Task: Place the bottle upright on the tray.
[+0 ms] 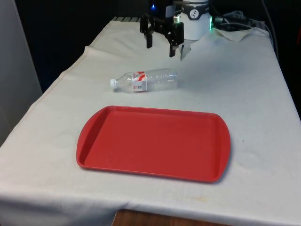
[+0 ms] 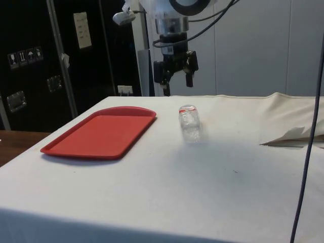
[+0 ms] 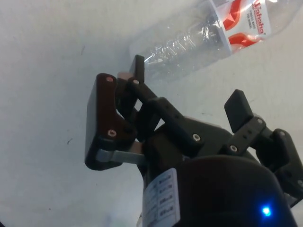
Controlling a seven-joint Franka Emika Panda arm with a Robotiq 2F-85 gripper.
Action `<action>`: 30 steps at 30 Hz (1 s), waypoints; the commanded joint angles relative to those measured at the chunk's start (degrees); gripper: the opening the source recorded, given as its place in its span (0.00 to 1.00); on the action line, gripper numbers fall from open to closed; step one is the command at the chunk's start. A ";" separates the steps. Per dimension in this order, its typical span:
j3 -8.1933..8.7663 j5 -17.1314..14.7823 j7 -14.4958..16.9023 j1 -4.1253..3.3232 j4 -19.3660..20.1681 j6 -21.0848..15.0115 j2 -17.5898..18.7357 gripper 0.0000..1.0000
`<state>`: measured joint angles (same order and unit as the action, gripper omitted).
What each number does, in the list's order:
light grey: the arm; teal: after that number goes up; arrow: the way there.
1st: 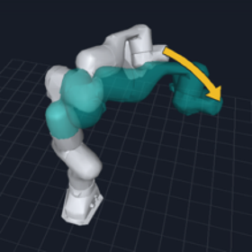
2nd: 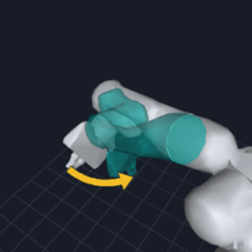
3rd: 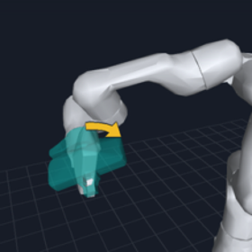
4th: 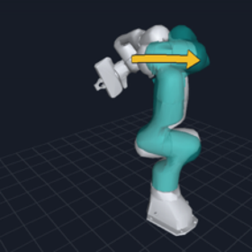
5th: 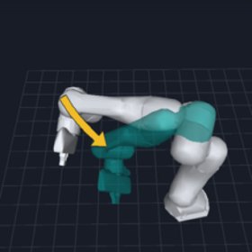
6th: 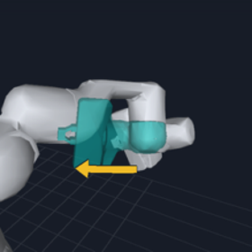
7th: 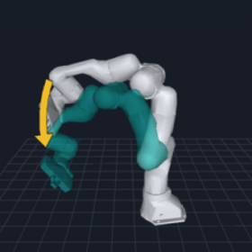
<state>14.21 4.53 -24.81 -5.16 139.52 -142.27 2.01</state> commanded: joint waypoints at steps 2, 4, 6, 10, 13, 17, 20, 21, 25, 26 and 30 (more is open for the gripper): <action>0.06 -0.11 -1.20 0.06 -0.11 -0.46 0.46 1.00; 0.06 -0.17 -1.95 0.06 -0.11 -0.46 0.63 1.00; 0.06 -0.17 -2.64 0.06 -0.11 -0.40 0.74 1.00; 0.06 -0.17 -4.13 0.06 -0.11 -0.40 1.03 1.00; 0.06 -0.17 -5.27 0.06 -0.17 -0.34 1.20 1.00; 0.11 -0.17 -6.99 0.06 -0.11 -0.29 1.43 1.00; 0.11 -0.17 -7.73 0.06 -0.11 -0.29 1.49 1.00; 0.17 -0.17 -8.08 0.06 -0.11 -0.29 1.55 1.00; 0.29 -0.17 -9.80 0.06 -0.23 -0.11 1.72 1.00; 0.29 -0.17 -10.14 0.06 -0.23 -0.06 1.72 1.00; 0.46 -0.17 -11.00 0.06 -0.29 0.00 1.78 1.00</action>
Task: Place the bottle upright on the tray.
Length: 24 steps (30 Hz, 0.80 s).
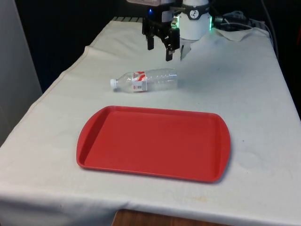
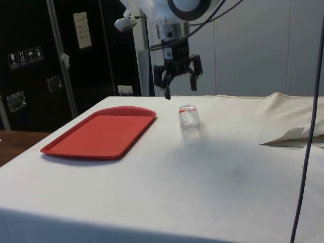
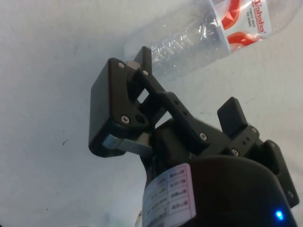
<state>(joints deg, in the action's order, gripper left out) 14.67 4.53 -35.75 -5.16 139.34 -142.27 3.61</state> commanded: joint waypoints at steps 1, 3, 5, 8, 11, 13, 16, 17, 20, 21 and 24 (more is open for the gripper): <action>0.17 -0.17 -0.57 0.11 -0.17 0.06 0.23 1.00; 0.29 -0.17 -1.09 0.11 -0.29 0.11 0.23 1.00; 0.40 -0.17 -1.55 0.11 -0.34 0.17 0.29 1.00; 0.52 -0.17 -2.06 0.11 -0.40 0.17 0.34 1.00; 0.74 -0.23 -3.15 0.11 -0.63 0.29 0.52 1.00; 0.86 -0.23 -3.67 0.06 -0.80 0.34 0.57 1.00; 0.97 -0.23 -4.35 0.11 -0.97 0.34 0.69 1.00; 1.03 -0.23 -4.58 0.11 -1.03 0.40 0.74 1.00; 1.15 -0.29 -5.33 0.11 -1.26 0.40 0.92 1.00; 1.15 -0.29 -5.56 0.11 -1.32 0.46 0.97 1.00; 1.32 -0.29 -6.02 0.17 -1.55 0.52 1.15 1.00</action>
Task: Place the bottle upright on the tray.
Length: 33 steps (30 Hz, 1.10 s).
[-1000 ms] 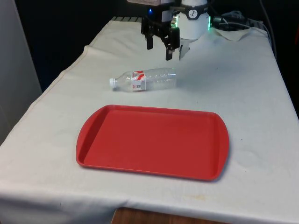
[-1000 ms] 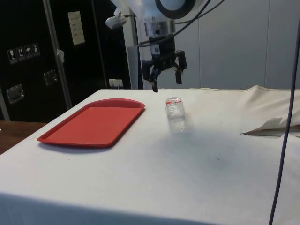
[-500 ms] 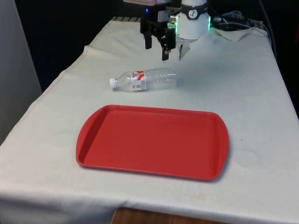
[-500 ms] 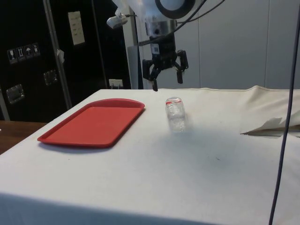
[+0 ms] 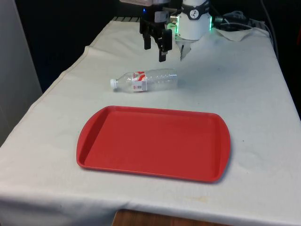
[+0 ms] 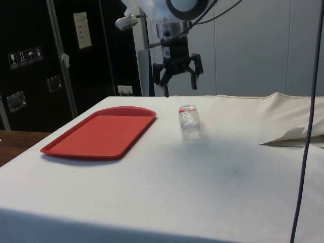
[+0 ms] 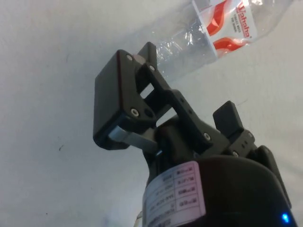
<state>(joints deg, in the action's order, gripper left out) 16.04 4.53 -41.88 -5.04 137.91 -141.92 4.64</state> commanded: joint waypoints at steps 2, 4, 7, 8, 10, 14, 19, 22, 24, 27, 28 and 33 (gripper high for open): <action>0.17 -0.29 -0.46 0.06 -0.40 0.23 0.34 1.00; 0.29 -0.34 -0.80 0.06 -0.63 0.23 0.52 1.00; 0.52 0.00 -1.09 0.00 -0.69 0.06 0.46 1.00; 0.69 -0.34 -1.15 0.17 -1.26 0.34 0.97 1.00; 0.97 -0.40 -1.26 0.17 -1.66 0.46 1.26 1.00; 1.43 -0.57 -1.38 0.17 -2.18 0.57 1.83 1.00; 1.89 -1.32 -1.09 0.34 -2.52 0.69 2.52 1.00; 2.12 -1.89 -0.80 0.40 -2.64 0.97 2.81 1.00; 2.35 -2.46 -0.57 0.46 -2.81 1.43 3.09 1.00; 2.46 -2.86 -0.40 0.52 -2.92 1.78 3.21 1.00; 2.58 -3.15 -0.23 0.57 -2.98 1.95 3.27 1.00; 3.32 -4.35 0.63 0.69 -3.95 2.41 3.95 1.00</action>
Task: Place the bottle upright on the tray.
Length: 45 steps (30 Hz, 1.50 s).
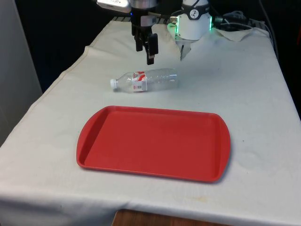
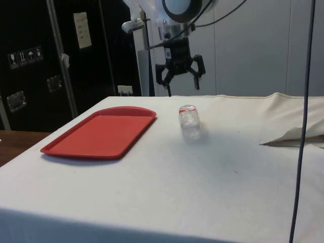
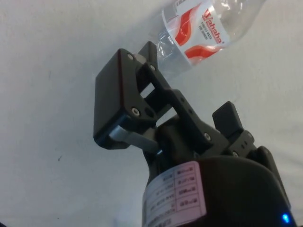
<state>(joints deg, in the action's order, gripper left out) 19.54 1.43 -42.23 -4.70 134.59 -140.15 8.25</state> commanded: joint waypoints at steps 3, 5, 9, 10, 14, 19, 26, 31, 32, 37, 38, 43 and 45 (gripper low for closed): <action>0.06 -1.32 1.09 0.34 -1.26 1.03 0.69 1.00; 0.29 -1.32 1.09 0.34 -1.95 1.43 0.97 1.00; 0.69 -2.18 1.83 0.52 -2.86 2.86 1.49 1.00; 0.80 -2.52 2.06 0.52 -2.98 3.21 1.55 1.00; 1.09 -3.61 2.86 0.52 -3.27 4.07 1.72 1.00; 1.72 -3.84 2.92 0.17 -3.44 5.27 1.78 1.00; 2.06 -7.68 5.56 0.57 -4.58 8.65 2.58 1.00; 2.41 -9.11 6.36 0.57 -5.10 10.54 2.86 1.00; 2.52 -9.45 6.59 0.57 -5.21 10.89 2.98 1.00; 2.86 -10.83 7.39 0.63 -5.84 12.83 3.38 1.00; 2.98 -11.12 7.51 0.63 -5.90 13.12 3.44 1.00; 3.38 -12.55 8.31 0.63 -6.47 15.01 3.90 1.00; 3.67 -11.63 7.68 0.34 -6.30 14.55 3.78 1.00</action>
<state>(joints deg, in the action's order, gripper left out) 23.26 -10.49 -34.43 -4.35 128.17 -125.13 12.09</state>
